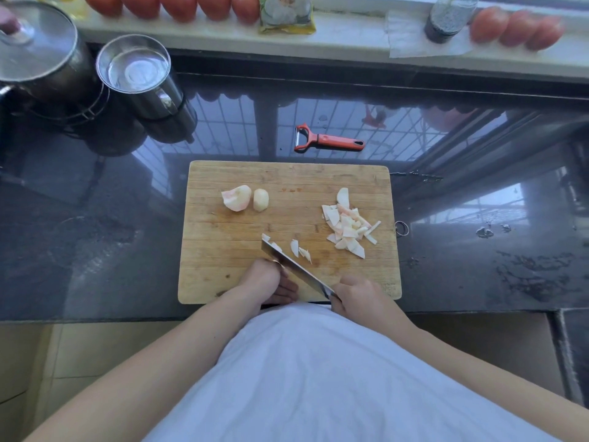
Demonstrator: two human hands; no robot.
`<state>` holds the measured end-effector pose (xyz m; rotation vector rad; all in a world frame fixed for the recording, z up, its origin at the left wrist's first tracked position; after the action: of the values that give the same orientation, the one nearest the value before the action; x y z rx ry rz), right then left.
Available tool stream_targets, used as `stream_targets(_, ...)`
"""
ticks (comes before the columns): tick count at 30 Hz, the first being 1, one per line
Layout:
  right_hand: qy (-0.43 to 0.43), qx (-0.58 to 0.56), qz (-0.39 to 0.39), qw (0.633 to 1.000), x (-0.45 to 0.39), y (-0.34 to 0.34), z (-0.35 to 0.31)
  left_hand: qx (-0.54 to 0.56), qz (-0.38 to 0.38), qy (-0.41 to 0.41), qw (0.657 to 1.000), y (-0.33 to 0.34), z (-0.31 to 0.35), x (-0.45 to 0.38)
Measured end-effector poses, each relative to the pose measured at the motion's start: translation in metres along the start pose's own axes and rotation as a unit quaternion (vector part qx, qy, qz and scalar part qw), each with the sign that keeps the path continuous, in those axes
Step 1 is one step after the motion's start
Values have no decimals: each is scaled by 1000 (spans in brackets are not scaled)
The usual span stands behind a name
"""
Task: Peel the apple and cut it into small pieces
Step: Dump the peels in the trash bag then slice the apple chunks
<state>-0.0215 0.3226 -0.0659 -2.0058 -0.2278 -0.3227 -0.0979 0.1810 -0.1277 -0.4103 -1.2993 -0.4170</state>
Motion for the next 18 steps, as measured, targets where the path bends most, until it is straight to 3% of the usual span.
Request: stream_targets(18,65,22,-99,993,0,16,11,-69,9,16,997,0,4,-1)
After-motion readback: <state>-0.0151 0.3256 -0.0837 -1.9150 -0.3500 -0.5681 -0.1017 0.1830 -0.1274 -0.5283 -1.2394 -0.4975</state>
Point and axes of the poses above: each hand's wrist, its own x-axis away from the middle knuckle, its own y-axis out of the palm, z = x × y, the point moved 8 cm from there along -x, towards the middle knuckle, and after that the axes turned 6 degrees about -y, right-handed, at the moved point
